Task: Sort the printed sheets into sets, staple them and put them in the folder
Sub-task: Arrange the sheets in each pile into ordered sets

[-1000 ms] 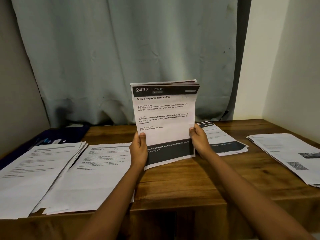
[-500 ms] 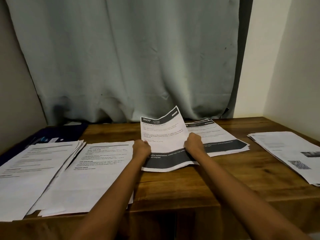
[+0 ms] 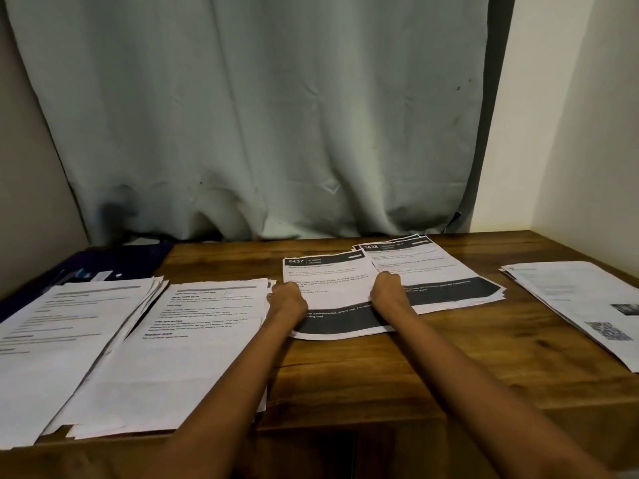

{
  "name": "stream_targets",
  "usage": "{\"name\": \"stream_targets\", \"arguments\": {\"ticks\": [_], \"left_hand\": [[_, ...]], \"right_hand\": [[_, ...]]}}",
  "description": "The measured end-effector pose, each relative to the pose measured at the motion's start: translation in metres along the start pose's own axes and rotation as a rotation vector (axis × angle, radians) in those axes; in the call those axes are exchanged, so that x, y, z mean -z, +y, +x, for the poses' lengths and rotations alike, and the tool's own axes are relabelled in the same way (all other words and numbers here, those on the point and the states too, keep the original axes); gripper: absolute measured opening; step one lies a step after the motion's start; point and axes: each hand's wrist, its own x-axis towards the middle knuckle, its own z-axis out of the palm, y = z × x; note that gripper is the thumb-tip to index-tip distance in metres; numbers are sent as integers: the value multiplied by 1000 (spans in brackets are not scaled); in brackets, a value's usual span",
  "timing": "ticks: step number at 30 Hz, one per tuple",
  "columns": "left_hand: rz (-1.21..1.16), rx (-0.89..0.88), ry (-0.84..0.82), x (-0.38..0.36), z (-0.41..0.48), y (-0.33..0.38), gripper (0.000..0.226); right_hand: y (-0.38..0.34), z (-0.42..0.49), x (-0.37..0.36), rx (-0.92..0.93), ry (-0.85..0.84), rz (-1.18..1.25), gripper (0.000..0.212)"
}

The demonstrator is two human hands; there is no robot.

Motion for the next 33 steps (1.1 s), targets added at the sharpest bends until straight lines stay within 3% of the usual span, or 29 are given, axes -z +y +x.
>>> {"name": "stream_targets", "arguments": {"ticks": [16,20,22,24,28,33], "left_hand": [[20,-125,30,-3,-1,-1,40],[119,-302,-23,-2,-13,-6,49],[208,-320,-93,-3,-24,-11,58],[291,-309,-150,-9,-34,-16,61],[351,-251,-225,-18,-42,-23,63],[369,-234,-228,-20,-45,-27,65]], "right_hand": [[-4,-10,1,70,114,-53,35],[-4,-15,5,265,265,-160,37],[-3,-22,1,462,173,-119,46],[-3,-32,-3,582,-47,-73,54],[3,-44,-11,614,-369,-208,58],[4,-42,-14,575,-443,-270,57]]}}
